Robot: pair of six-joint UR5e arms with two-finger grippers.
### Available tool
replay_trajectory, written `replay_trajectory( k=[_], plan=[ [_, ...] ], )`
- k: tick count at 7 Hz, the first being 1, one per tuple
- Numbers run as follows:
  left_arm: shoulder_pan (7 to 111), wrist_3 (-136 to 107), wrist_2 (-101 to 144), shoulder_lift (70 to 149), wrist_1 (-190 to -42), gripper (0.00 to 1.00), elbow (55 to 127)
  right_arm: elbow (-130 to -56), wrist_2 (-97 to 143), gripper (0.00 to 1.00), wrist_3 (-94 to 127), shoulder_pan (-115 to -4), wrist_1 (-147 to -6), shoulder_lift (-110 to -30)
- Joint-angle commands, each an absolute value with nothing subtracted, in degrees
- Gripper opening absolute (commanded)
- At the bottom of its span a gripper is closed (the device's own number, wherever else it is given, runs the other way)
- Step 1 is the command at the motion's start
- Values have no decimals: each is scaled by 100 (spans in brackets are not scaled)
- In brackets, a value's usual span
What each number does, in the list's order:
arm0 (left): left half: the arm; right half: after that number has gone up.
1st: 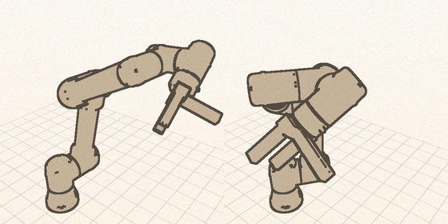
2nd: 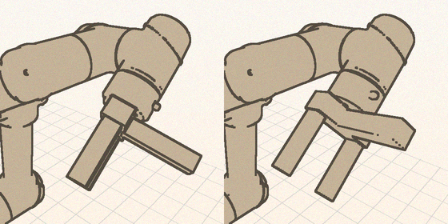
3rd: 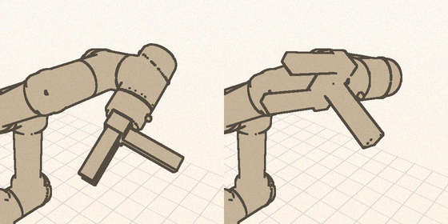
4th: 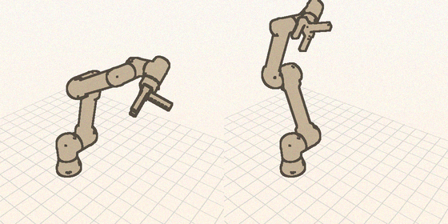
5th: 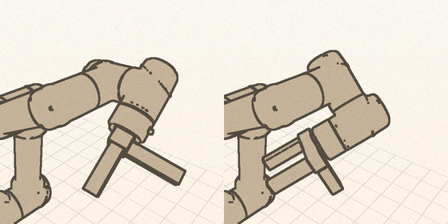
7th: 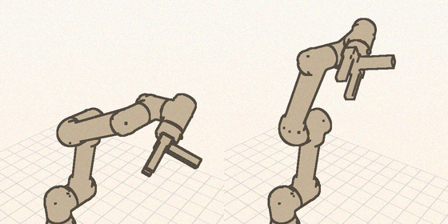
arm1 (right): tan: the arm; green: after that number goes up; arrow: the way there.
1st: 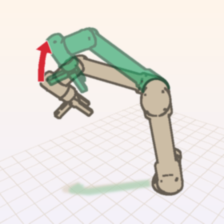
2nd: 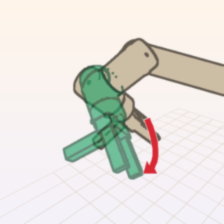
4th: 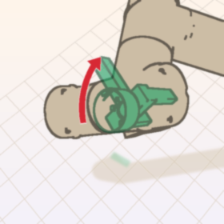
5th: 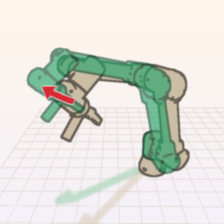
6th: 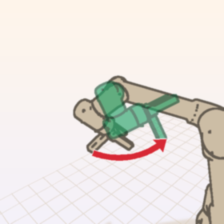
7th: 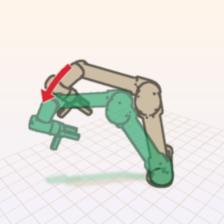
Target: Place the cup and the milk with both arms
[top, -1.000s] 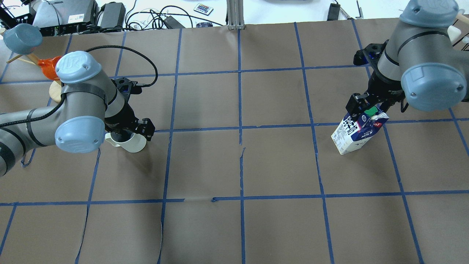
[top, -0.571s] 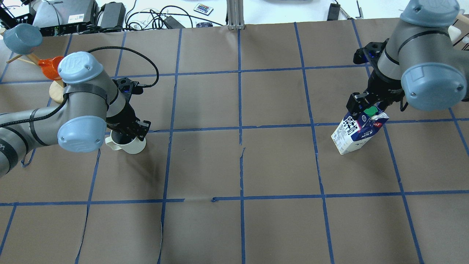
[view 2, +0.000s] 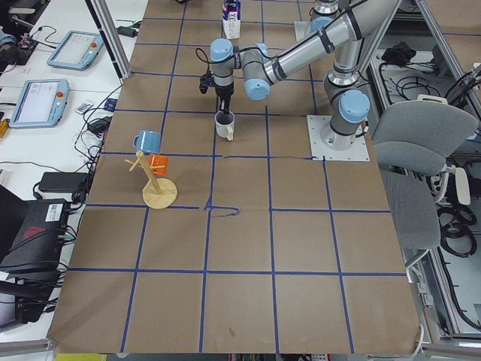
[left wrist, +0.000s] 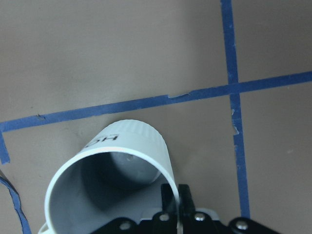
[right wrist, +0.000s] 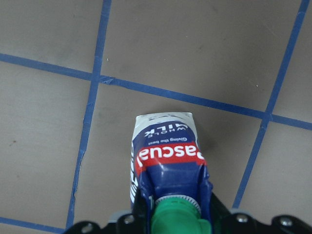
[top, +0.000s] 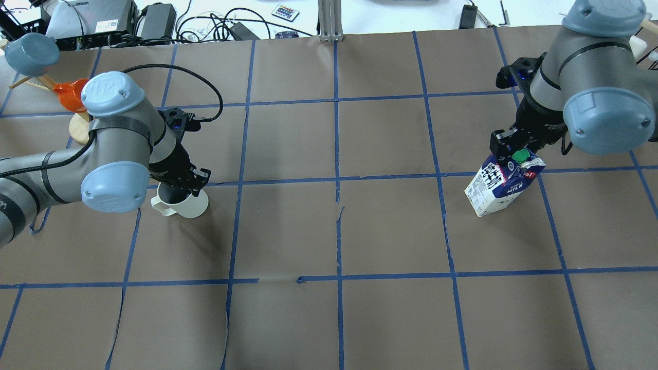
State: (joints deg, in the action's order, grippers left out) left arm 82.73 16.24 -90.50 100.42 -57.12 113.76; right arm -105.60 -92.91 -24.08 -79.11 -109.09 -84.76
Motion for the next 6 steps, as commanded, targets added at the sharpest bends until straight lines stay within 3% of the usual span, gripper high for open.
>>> replay_trajectory(
  k=[1, 6],
  plan=[
    [8602, 1382, -9000, 10159, -5792, 0, 10919, -10346, -9307, 36, -2400, -7919, -10925, -8481],
    [10018, -692, -8922, 11466, -6047, 0, 8837, -10222, -9299, 37, -2215, -7919, -10916, -8464]
  ],
)
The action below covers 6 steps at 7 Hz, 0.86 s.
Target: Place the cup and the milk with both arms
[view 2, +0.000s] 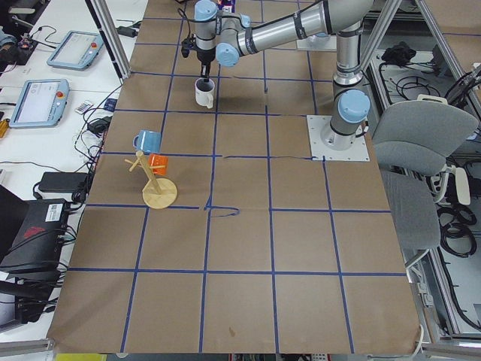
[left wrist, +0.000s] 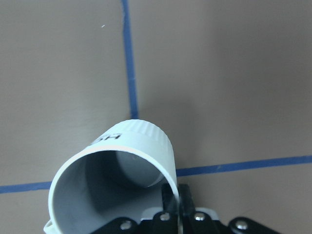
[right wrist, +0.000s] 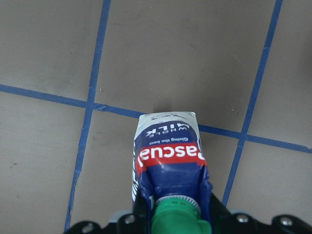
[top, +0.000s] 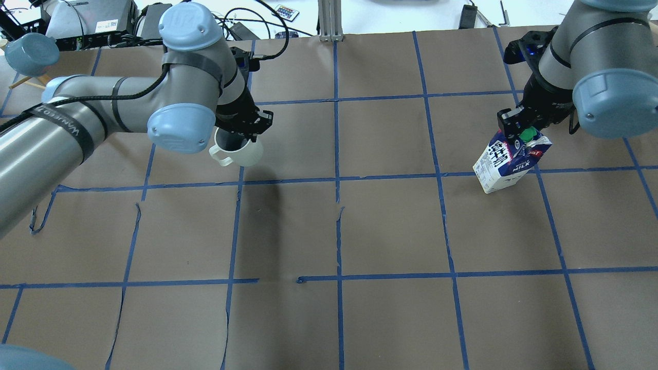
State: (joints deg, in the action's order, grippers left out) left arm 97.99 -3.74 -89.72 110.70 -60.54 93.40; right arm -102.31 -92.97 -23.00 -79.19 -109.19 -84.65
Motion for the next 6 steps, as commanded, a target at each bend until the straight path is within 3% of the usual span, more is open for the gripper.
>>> replay_trajectory(
  k=[1, 3, 6],
  plan=[
    [10368, -825, -8921, 11809, -6073, 0, 8398, -10222, -9290, 37, -2206, -7919, -10933, -8455],
    [10765, -809, -8912, 12451, -6065, 0, 7789, -10213, -9037, 38, -2023, -7919, -10951, -8446],
    [11136, -905, -8895, 12726, -6021, 0, 7585, -10090, -9035, 38, -1978, -7928, -10951, -8411]
  ],
)
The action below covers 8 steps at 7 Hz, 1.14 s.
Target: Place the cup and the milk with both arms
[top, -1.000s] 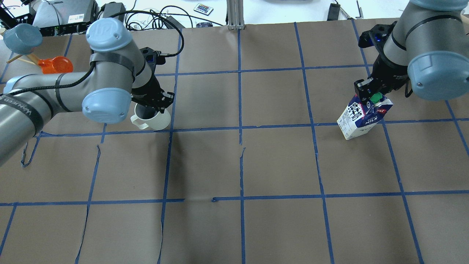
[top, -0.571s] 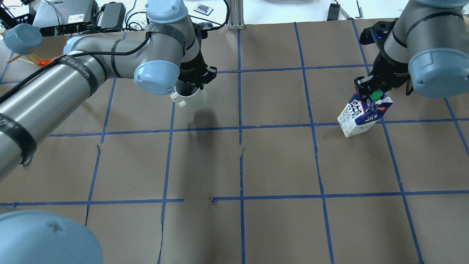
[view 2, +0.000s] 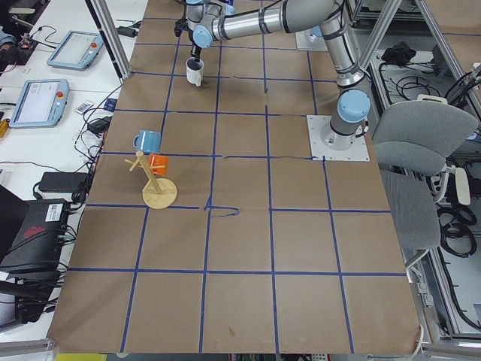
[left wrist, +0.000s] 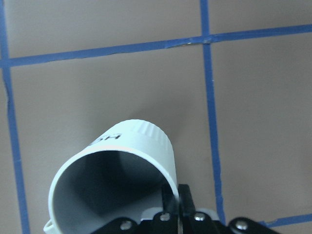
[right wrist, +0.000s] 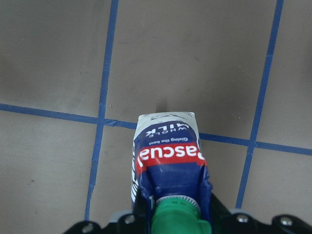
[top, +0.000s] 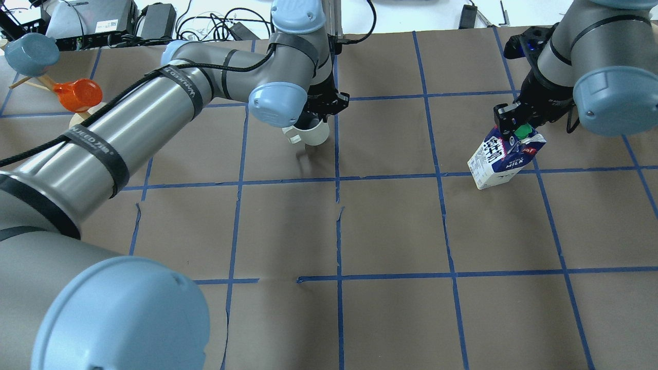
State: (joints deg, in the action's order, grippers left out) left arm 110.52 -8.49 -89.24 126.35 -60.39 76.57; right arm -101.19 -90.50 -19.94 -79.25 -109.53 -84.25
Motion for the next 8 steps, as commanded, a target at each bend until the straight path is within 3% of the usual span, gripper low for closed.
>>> replay_trajectory(
  k=[1, 2, 3, 8],
  plan=[
    [11205, -914, -8903, 12753, -6038, 0, 7576, -10090, -9035, 39, -1960, -7928, -10925, -8385],
    [11206, -931, -8903, 12770, -6029, 0, 7576, -10081, -9035, 39, -1934, -7928, -10942, -8385],
    [11206, -1010, -8912, 12771, -6029, 99, 7585, -10055, -9026, 39, -1925, -7936, -10968, -8385],
    [10628, -740, -8483, 11974, -6772, 100, 7734, -9187, -8815, 42, -373, -8689, -10969, -7666]
  ],
)
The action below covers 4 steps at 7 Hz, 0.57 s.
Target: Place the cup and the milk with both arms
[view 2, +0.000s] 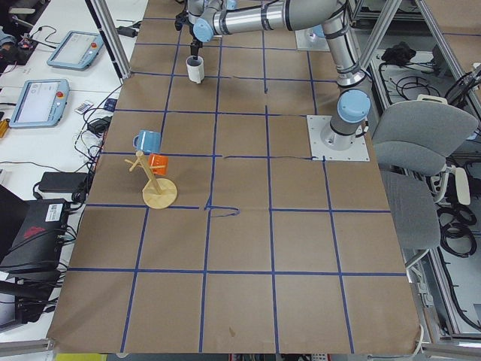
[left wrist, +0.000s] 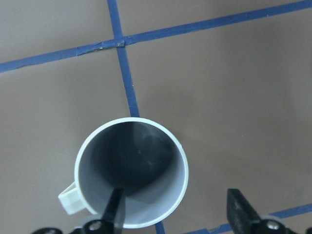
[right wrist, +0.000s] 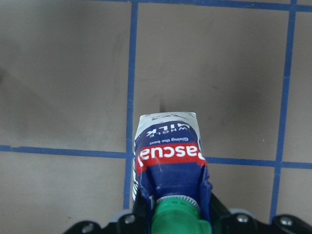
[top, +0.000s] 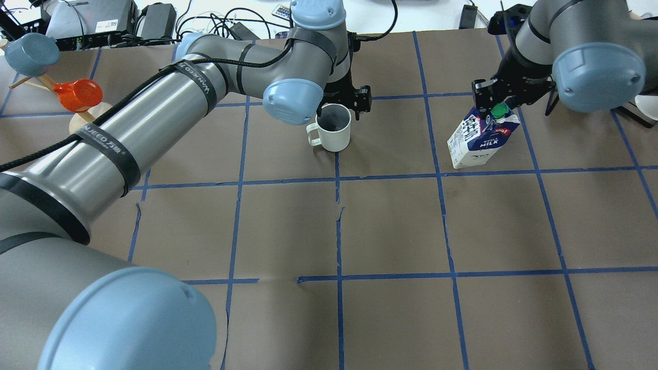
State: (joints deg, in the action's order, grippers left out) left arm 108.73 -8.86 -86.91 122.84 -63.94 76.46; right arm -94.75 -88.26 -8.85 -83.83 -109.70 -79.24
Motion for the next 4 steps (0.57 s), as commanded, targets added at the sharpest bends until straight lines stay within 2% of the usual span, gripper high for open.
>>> replay_trajectory(
  k=[1, 4],
  plan=[
    [10443, -295, -8499, 11570, -7586, 100, 7804, -8915, -8711, 42, 336, -8945, -10977, -7455],
    [9853, 420, -8543, 10322, -8077, 100, 8689, -8237, -8658, 42, 1325, -9456, -10934, -6892]
  ],
)
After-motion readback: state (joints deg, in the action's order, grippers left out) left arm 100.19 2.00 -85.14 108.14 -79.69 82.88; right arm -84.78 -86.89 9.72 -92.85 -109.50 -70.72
